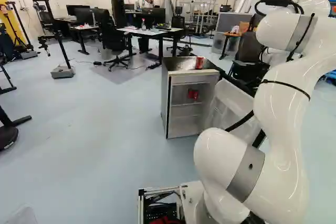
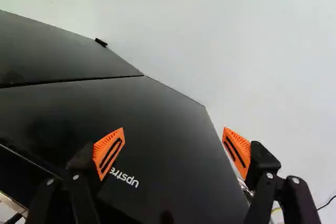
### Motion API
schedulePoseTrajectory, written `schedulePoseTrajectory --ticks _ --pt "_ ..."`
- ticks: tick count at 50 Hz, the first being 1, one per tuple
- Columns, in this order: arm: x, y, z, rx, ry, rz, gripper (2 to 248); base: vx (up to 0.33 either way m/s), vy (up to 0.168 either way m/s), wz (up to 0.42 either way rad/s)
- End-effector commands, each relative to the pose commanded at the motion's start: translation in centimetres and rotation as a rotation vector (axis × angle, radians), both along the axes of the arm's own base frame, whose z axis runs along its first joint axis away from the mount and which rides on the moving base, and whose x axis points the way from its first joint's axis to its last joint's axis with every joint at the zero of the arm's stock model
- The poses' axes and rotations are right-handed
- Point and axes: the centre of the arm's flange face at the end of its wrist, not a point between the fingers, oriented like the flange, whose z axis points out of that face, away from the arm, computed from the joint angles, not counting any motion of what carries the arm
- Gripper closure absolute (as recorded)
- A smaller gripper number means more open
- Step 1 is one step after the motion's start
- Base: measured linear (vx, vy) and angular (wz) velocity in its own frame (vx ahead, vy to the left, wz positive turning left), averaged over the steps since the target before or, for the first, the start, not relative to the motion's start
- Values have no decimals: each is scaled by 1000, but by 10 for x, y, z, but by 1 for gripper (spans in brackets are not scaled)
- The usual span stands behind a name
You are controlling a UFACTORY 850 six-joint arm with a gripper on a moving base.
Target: Grab a drink from the fridge
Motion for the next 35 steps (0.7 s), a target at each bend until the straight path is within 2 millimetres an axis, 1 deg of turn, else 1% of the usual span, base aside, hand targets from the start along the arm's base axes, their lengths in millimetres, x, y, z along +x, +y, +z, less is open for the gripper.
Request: schedulePoseTrajectory --ticks 14,35 --pt "-6 14 0 15 12 7 3 0 0 0" --pt "-14 42 0 40 34 26 3 0 0 0"
